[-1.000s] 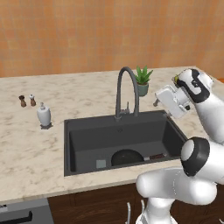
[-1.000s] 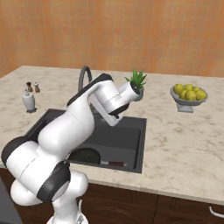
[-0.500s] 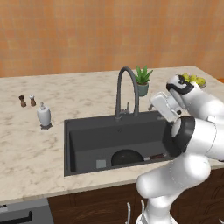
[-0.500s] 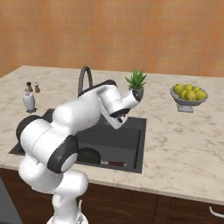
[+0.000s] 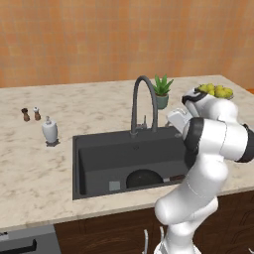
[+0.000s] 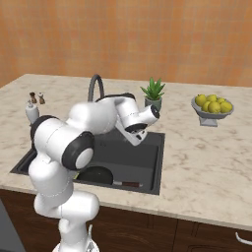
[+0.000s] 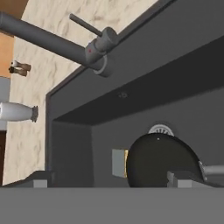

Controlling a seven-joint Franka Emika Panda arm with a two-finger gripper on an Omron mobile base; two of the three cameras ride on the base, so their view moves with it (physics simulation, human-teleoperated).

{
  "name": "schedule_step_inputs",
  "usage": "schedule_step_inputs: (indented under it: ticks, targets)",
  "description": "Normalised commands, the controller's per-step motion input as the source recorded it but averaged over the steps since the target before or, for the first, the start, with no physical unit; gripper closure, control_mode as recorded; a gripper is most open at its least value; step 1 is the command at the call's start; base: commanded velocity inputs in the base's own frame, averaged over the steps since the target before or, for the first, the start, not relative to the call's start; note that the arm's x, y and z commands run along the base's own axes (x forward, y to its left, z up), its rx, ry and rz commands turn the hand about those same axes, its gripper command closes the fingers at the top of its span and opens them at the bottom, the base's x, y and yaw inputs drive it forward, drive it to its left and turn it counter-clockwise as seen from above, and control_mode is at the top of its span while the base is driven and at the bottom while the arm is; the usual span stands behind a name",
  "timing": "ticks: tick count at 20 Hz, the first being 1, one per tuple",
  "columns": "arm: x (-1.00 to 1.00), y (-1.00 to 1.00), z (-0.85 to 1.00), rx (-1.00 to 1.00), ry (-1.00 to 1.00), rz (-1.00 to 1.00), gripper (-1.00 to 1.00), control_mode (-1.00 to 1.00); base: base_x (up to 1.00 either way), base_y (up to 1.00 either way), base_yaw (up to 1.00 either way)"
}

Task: Pick the pan and sponge and place them into the sink. Then turn on the water.

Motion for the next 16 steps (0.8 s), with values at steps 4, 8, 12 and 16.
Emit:
schedule_step_inputs:
  ticks: [4, 8, 12, 16]
  targets:
    - [0.26, 0.00, -0.16, 0.07, -0.03, 0.06, -1.00, -1.00, 0.00, 0.00, 0.00]
    - [0.32, 0.00, -0.08, 0.05, -0.10, 0.05, -1.00, -1.00, 0.00, 0.00, 0.00]
    - [0.32, 0.00, -0.10, 0.00, -0.18, 0.03, -1.00, -1.00, 0.00, 0.00, 0.00]
    - [0.28, 0.00, -0.11, 0.00, -0.16, 0.02, -1.00, -1.00, 0.00, 0.00, 0.00]
